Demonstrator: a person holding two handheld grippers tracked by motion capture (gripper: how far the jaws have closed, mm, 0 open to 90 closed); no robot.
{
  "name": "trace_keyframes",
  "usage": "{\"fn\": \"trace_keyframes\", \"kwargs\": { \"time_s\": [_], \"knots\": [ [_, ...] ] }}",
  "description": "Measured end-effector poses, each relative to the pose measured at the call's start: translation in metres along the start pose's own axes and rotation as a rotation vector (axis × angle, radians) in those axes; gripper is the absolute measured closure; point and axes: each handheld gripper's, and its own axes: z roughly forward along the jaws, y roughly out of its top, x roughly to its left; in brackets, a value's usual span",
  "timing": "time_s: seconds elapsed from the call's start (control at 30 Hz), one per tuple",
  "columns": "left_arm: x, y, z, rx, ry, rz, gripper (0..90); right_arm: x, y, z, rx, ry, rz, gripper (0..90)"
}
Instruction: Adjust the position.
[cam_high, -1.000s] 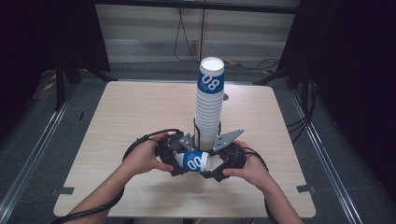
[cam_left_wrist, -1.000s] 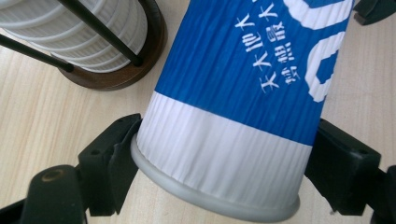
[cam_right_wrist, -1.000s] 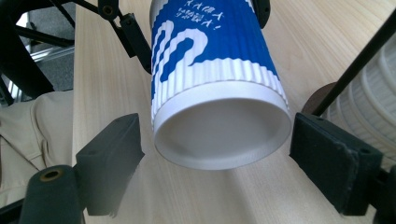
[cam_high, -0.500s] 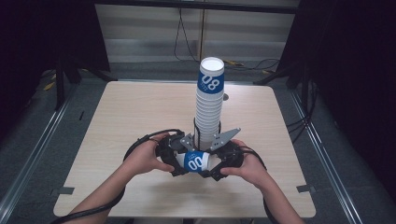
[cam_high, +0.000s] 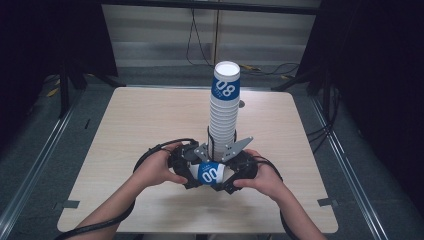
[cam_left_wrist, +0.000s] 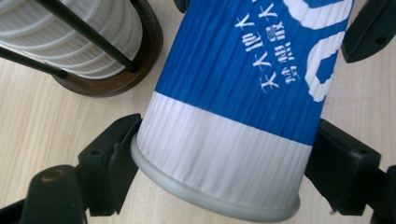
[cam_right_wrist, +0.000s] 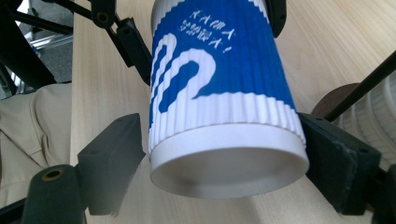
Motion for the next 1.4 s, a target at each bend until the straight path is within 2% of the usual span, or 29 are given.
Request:
{"fn": "trace_keyframes", "kwargs": {
  "time_s": [0.13,0.3,0.53,0.57,0.83,0.97,1.2,1.4],
  "knots": [
    [-0.0006,0.0003,-0.0001,-0.002,0.001,0.0,17.9,-0.0001,0.0005,0.0007,-0.003,0.002,-0.01,19.3],
    [-0.0005,0.0005,-0.0005,-0.004,0.0,-0.002,17.9,-0.0003,0.0015,0.0029,0.023,0.001,-0.024,21.0],
    [0.0001,0.0002,-0.0006,0.009,-0.004,0.016,17.9,0.0009,0.0021,0.0051,0.056,-0.001,-0.037,21.7],
    [-0.0007,-0.0001,-0.0001,0.005,-0.003,0.006,17.9,0.0009,0.0022,0.0051,0.054,0.001,-0.037,21.6],
    [-0.0009,0.001,0.0006,0.008,-0.005,0.015,17.9,0.0022,0.0044,0.0059,0.047,0.004,-0.048,21.7],
    [-0.0018,0.0011,0.0009,0.016,-0.009,0.018,17.9,0.0028,0.003,0.0064,0.048,-0.01,-0.066,28.7],
    [-0.0007,0.0011,-0.0005,0.017,-0.005,0.03,17.9,0.0037,0.0028,0.006,0.041,-0.017,-0.072,29.5],
    [-0.0013,-0.0002,-0.0021,-0.01,0.001,0.019,15.7,0.0034,0.002,0.0039,0.012,-0.028,-0.08,29.6]
  ]
}}
